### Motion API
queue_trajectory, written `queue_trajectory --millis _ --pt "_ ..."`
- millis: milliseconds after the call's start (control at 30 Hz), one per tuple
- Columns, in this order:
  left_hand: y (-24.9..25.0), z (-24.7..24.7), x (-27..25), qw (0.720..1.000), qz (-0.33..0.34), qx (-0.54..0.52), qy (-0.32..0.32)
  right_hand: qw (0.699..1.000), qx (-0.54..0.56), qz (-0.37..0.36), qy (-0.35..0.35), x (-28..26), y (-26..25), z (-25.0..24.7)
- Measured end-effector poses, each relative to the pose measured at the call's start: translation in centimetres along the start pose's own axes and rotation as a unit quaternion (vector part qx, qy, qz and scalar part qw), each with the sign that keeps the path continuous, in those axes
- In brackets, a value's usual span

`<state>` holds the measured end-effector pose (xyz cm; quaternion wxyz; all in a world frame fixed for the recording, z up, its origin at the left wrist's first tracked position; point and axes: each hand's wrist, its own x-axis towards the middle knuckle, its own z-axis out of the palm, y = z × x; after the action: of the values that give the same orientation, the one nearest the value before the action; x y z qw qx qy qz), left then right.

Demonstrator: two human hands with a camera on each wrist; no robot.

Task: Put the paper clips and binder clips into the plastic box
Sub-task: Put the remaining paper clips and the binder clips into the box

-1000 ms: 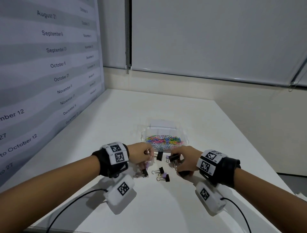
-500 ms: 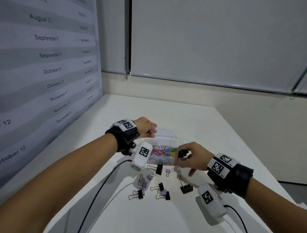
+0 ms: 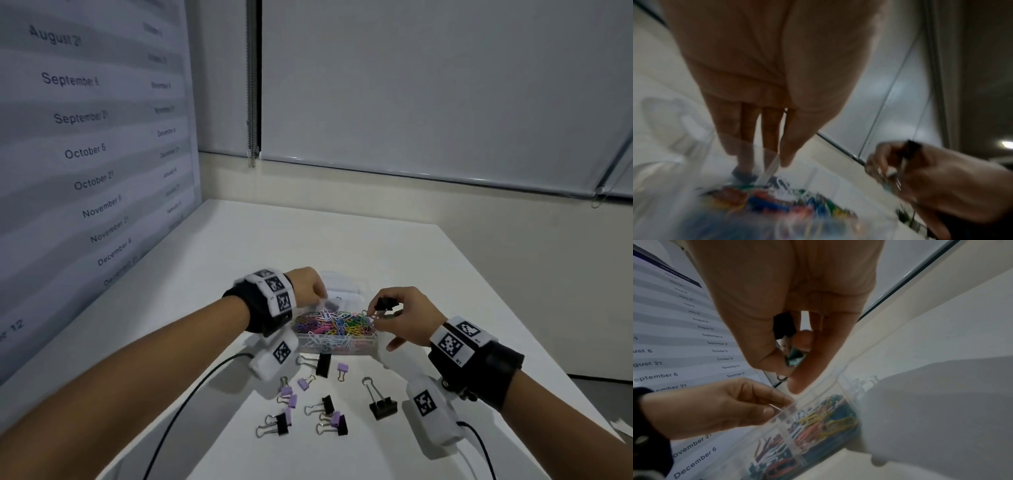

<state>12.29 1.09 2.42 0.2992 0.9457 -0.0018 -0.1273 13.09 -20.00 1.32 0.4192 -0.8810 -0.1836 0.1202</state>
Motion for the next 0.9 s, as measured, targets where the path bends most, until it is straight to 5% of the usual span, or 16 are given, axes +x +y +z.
queue_trajectory --millis 300,600,767,900 --pt "1.3 2.4 -4.3 0.995 0.08 0.066 -0.009 0.997 0.008 -0.021 0.081 -0.1 -0.3 0.3" --pt "1.5 3.3 -6.9 0.984 0.109 0.144 -0.004 0.993 -0.111 -0.024 -0.013 -0.7 -0.4 0.6" --pt "0.8 2.3 -8.6 0.982 0.117 0.129 0.067 0.986 -0.15 -0.068 0.004 -2.4 -0.7 -0.4" --pt "-0.9 2.4 -11.2 0.984 0.097 0.142 0.048 0.978 -0.178 -0.108 -0.012 -6.1 -0.8 -1.3"
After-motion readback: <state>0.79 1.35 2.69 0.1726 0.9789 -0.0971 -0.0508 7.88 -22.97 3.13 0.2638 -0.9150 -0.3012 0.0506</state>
